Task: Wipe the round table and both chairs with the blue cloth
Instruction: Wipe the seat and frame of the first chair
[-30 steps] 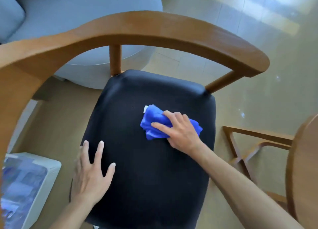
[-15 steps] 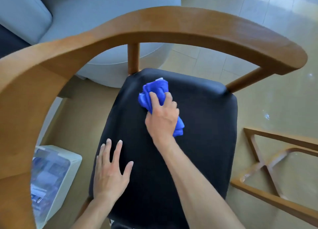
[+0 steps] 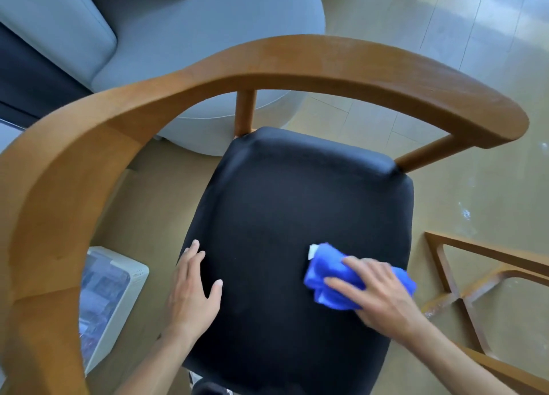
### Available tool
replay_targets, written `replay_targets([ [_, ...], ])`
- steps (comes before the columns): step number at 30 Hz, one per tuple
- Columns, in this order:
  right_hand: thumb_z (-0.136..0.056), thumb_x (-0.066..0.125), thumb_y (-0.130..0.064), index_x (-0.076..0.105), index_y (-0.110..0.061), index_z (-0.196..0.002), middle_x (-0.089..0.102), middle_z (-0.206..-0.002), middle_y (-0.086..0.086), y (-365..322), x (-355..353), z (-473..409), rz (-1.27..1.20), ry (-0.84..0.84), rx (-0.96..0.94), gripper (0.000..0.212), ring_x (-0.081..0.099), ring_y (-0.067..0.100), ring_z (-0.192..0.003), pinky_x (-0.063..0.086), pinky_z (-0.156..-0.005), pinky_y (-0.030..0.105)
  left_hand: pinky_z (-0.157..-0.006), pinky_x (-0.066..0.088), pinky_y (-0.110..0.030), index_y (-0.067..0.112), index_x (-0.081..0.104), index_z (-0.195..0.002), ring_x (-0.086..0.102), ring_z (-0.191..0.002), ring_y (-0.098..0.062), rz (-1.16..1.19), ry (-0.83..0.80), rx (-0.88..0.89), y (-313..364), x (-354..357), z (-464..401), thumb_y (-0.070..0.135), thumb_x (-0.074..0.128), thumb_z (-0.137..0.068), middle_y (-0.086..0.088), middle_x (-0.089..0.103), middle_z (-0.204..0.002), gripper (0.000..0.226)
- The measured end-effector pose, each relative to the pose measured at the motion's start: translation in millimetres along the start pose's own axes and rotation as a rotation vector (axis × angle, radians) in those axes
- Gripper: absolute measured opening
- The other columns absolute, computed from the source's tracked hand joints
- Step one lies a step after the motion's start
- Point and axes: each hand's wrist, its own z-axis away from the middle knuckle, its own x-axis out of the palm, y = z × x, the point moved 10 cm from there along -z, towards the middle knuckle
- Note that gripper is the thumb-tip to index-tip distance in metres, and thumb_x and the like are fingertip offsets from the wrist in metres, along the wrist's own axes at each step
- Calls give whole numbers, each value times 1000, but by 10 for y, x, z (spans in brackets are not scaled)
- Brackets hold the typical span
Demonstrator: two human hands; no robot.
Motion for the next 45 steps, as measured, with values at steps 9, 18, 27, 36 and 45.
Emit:
replay_targets([
  [9,-83,61,-16,55,-17,-131,46,-133,26,633,-17,-169,-29,226,1182,49,50,45,-90,42,-74,50,-115,27,-35,16,43,-136,24,-143,-9,110,-6,-18,30,-99,-6,3,50,-92,16,26,-154,46],
  [18,-80,45,-4,66,-23,-106,63,-108,17,-1797,543,-1013,-188,129,340,39,41,26,-64,31,-57,36,-99,38,-25,18,66,-118,56,-116,-22,346,91,-216,-323,-333,-200,-8,35,-91,-4,63,-127,48],
  [27,-94,24,-11,58,-34,-121,54,-122,4,-1877,784,149,-48,-250,-500,49,44,24,-79,34,-68,32,-111,24,-36,30,45,-140,27,-141,-17,174,-6,-124,-98,-106,-127,18,46,-96,2,29,-155,45],
  [36,-65,69,4,70,-24,-114,61,-121,17,763,-85,285,67,-14,138,56,59,39,-88,50,-72,45,-116,17,-54,29,18,-152,-1,-146,-32,-305,-26,32,217,178,84,34,52,-93,-13,-4,-159,68],
  [45,-83,63,-3,58,-12,-131,48,-128,24,819,26,1034,-250,371,1101,49,51,44,-106,45,-92,48,-112,16,-61,41,11,-150,-15,-145,-31,-528,-150,179,319,443,159,62,62,-78,-8,-18,-157,90],
])
